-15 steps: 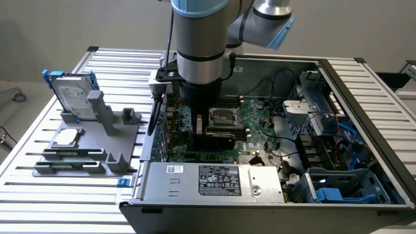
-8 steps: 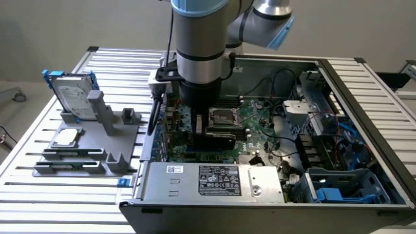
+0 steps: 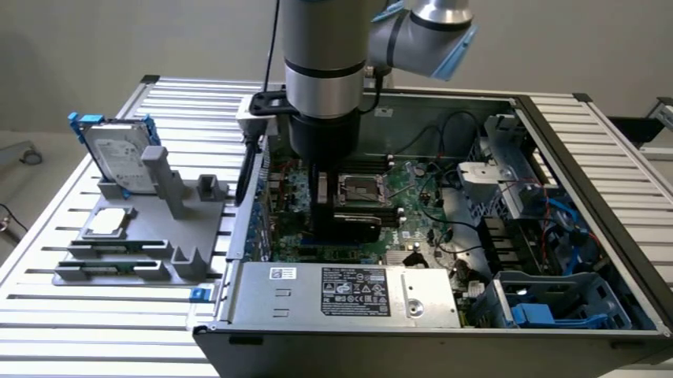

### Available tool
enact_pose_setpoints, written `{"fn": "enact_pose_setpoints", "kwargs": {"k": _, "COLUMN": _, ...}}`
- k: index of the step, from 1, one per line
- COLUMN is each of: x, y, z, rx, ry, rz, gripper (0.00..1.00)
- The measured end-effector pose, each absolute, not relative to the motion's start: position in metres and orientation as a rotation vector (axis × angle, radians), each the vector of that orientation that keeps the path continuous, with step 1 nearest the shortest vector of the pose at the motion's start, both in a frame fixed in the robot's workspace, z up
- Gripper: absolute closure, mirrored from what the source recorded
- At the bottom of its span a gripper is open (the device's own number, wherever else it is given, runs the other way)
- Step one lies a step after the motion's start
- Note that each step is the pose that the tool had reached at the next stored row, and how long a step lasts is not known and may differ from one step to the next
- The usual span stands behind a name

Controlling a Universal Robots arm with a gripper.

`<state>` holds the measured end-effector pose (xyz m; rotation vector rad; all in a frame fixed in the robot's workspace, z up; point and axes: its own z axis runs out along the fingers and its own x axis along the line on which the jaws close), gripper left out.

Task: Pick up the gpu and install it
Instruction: 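Insert the gpu into the slot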

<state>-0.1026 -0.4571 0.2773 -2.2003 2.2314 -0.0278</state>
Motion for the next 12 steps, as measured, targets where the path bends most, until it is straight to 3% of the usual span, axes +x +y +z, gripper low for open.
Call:
{"fn": "enact_pose_setpoints", "kwargs": {"k": 3, "x": -0.103, "y": -0.457, "z": 0.284, "rx": -2.200, "ry": 2.232, "rz": -0.028, "gripper": 0.56}}
{"fn": "enact_pose_setpoints", "kwargs": {"k": 8, "x": -0.103, "y": -0.456, "z": 0.290, "rx": -2.200, "ry": 2.231, "rz": -0.028, "gripper": 0.81}}
{"fn": "enact_pose_setpoints", "kwargs": {"k": 12, "x": -0.103, "y": -0.456, "z": 0.290, "rx": -2.200, "ry": 2.231, "rz": -0.028, "gripper": 0.89}}
